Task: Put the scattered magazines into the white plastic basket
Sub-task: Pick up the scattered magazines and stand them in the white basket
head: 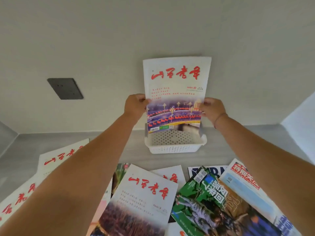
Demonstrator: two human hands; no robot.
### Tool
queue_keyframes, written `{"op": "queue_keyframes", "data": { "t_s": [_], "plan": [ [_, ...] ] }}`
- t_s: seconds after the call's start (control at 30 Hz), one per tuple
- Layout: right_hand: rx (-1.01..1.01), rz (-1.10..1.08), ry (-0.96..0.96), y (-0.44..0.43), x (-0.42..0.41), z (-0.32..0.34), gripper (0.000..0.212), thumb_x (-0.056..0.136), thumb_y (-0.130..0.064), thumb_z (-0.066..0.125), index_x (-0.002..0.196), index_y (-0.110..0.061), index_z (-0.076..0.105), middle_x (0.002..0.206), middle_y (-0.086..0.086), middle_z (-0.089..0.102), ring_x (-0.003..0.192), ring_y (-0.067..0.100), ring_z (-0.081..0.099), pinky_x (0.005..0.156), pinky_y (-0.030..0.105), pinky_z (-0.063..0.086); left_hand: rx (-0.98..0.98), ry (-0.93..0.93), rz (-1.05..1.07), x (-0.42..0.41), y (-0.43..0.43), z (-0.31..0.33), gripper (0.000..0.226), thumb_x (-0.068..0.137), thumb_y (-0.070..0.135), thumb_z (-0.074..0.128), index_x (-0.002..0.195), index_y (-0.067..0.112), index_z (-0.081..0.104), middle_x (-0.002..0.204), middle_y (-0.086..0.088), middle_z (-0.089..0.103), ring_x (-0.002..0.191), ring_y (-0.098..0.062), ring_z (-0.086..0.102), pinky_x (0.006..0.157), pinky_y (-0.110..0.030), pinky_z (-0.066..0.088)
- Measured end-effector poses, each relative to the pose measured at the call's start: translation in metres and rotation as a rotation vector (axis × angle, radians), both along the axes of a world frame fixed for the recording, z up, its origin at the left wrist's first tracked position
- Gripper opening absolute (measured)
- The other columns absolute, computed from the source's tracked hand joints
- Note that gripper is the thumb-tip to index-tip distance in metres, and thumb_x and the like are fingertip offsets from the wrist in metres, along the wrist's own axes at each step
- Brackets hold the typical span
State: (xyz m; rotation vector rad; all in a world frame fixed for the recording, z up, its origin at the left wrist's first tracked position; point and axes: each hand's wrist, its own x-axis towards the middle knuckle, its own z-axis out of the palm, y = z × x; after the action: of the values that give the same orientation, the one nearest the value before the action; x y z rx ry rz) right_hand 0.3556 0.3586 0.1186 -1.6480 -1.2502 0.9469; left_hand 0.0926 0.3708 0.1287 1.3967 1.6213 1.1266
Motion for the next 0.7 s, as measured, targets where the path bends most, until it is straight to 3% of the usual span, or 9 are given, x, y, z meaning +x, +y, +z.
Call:
{"op": "queue_keyframes", "data": {
  "t_s": [0.2, 0.43, 0.7],
  "plan": [
    [-0.079, -0.060, -0.007, 0.023, 0.007, -0.035, 0.018, 0.085, -0.013, 0.061, 0.101, -0.009, 0.069, 0.102, 0.014, 0.070, 0.096, 0.034, 0.066, 0.088, 0.046, 0.054, -0.108, -0.029, 0.090, 0.016, 0.025, -0.041, 0.008, 0.082, 0.013, 0.068, 0.086, 0.010, 0.073, 0.080, -0.005, 0.071, 0.073, -0.024, 0.067, 0.078, -0.040, 0.059],
    [-0.122, -0.079, -0.069, 0.041, 0.007, -0.059, 0.017, 0.087, -0.016, 0.057, 0.099, -0.010, 0.068, 0.106, 0.014, 0.070, 0.094, 0.034, 0.066, 0.088, 0.047, 0.054, -0.147, -0.049, 0.149, 0.024, 0.038, -0.064, 0.018, 0.082, 0.014, 0.068, 0.098, 0.006, 0.072, 0.100, -0.012, 0.073, 0.089, -0.028, 0.068, 0.087, -0.041, 0.056],
    [-0.057, -0.098, -0.140, 0.048, 0.004, -0.064, 0.014, 0.088, -0.017, 0.055, 0.088, -0.015, 0.068, 0.096, 0.009, 0.071, 0.089, 0.031, 0.067, 0.085, 0.042, 0.055, -0.163, -0.056, 0.197, 0.023, 0.040, -0.075, 0.020, 0.084, 0.016, 0.067, 0.100, 0.005, 0.071, 0.104, -0.013, 0.072, 0.091, -0.028, 0.068, 0.089, -0.041, 0.055]
  ]
}}
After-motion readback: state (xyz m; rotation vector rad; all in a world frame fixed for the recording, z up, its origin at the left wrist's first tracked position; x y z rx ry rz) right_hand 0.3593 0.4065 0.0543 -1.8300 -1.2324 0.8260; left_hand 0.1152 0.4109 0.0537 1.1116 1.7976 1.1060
